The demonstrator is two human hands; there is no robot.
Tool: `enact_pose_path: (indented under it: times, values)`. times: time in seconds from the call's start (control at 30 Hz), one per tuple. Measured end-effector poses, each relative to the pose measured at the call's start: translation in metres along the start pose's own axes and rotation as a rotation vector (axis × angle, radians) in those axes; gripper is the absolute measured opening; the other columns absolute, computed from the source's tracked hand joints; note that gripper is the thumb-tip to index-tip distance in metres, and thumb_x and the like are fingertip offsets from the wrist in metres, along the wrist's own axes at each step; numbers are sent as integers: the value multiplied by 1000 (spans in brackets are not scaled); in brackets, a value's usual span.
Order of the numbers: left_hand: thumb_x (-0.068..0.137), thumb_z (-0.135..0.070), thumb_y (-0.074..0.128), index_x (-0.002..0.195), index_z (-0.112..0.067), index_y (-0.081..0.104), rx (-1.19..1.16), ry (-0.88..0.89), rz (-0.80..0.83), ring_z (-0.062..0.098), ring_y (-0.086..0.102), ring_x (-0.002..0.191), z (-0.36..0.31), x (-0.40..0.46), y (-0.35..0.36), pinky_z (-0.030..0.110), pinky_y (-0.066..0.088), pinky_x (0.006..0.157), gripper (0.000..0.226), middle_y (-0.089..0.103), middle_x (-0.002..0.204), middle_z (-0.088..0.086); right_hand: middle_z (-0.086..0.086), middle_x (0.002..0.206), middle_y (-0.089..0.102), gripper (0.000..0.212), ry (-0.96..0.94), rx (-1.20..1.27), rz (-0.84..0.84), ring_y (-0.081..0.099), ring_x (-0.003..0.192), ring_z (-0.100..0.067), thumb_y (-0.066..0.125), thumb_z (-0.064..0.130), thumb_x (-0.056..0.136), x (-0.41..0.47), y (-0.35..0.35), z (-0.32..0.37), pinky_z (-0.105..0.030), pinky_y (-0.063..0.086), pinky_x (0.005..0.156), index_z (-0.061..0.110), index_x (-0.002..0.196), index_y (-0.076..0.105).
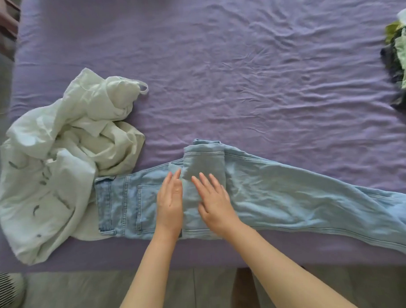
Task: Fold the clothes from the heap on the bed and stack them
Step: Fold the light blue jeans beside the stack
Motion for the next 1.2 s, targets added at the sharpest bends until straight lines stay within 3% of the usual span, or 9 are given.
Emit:
enact_pose_path:
  times: [0.1, 0.2, 0.4, 0.53, 0.7, 0.9, 1.0, 1.1, 1.2]
  values:
    - [103, -36, 31, 141, -28, 43, 325, -50, 104, 19, 8, 147, 21, 7, 11, 31, 3, 116, 41, 19, 159, 2, 1, 160, -4, 74, 53, -288, 188, -7, 146, -26, 49, 38, 93, 3, 25, -26, -51, 8, 115, 30, 151, 4]
    - [99, -33, 44, 146, -28, 36, 649, -120, 200, 28, 6, 147, 39, 10, 22, 41, 9, 118, 48, 11, 161, 6, 2, 159, 5, 76, 2, -306, 222, 2, 146, -23, 54, 40, 90, 3, 19, -43, -45, 15, 114, 28, 151, 10]
    - [88, -16, 63, 131, -11, 57, 668, 186, -9, 36, 27, 140, -26, -4, 59, 51, 21, 115, 44, 40, 146, 19, -1, 153, 29, 55, 68, -284, -105, 16, 145, -19, 56, 25, 93, -37, -76, -107, -37, 22, 112, 18, 144, 37]
    - [93, -12, 52, 137, -13, 50, 710, 455, 268, 27, 32, 140, -75, -6, 151, 44, 18, 115, 44, 41, 147, 13, 1, 154, 29, 51, 257, -422, -176, 16, 145, -17, 48, 24, 97, -75, -139, -179, -40, 17, 115, 19, 146, 33]
    - [98, -12, 38, 149, -23, 27, 1006, 543, 510, 19, 17, 146, -86, 7, 255, 37, 11, 117, 53, 24, 156, 2, 3, 157, 18, 59, 451, -540, -18, 23, 141, -18, 40, 37, 99, -101, -170, -251, -42, 24, 110, 24, 151, 15]
    - [91, -21, 49, 142, -25, 35, 1252, 459, 488, 25, 44, 122, -88, 27, 297, 37, 30, 99, 53, 51, 134, 1, 4, 109, 64, 41, 460, -667, -20, 52, 106, -24, 52, 45, 84, -109, -201, -280, -35, 30, 83, 29, 121, 55]
    - [85, -32, 51, 112, -25, 60, 1372, 522, 503, 24, 46, 110, -99, 37, 298, 35, 29, 88, 30, 61, 113, -2, 3, 94, 58, 23, 387, -515, 42, 46, 102, -21, 55, 44, 81, -107, -210, -290, -32, 31, 81, 27, 94, 64]
    - [82, -39, 54, 102, -19, 55, 1315, 505, 642, 26, 51, 107, -104, 44, 305, 34, 32, 86, 29, 62, 107, 2, 6, 87, 52, 16, 392, -170, 133, 51, 91, -20, 58, 37, 79, -113, -217, -301, -31, 37, 68, 30, 79, 44]
    - [77, -43, 64, 97, -20, 45, 1034, 183, 868, 21, 57, 91, -99, 51, 303, 31, 38, 73, 36, 61, 101, 0, 10, 86, 60, 26, 434, 29, 186, 56, 81, -13, 61, 53, 80, -119, -231, -308, -28, 41, 67, 31, 87, 49]
Point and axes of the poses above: each hand's wrist, its own x-axis towards the middle knuckle, its own y-axis out of the palm, z = x × y, the point moved 8 cm from there along x, towards the middle knuckle
